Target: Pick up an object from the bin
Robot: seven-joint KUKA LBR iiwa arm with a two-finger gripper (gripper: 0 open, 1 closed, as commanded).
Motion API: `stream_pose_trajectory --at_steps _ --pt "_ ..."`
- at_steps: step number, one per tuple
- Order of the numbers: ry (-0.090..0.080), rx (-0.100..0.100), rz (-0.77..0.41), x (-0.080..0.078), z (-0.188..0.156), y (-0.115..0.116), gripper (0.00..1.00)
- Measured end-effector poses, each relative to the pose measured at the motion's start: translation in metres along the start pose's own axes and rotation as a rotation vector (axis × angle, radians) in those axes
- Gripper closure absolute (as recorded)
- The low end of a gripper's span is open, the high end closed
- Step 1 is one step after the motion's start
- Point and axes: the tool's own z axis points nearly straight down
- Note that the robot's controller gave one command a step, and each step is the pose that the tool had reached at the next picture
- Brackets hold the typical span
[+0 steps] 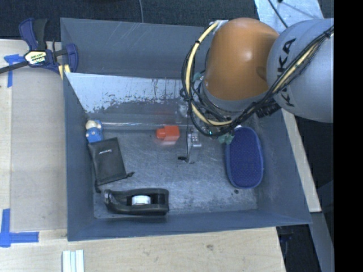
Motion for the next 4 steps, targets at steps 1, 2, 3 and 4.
stream_pose_trajectory --at_steps 1,2,3,4 --pt "-0.001 -0.001 0.053 -0.039 0.097 0.041 0.0" --pt "-0.006 -0.005 0.15 -0.039 0.128 0.129 0.0" --pt "-0.011 -0.002 -0.031 -0.05 0.147 0.128 0.0" --pt "-0.012 -0.003 -0.029 -0.051 0.146 0.128 1.0"
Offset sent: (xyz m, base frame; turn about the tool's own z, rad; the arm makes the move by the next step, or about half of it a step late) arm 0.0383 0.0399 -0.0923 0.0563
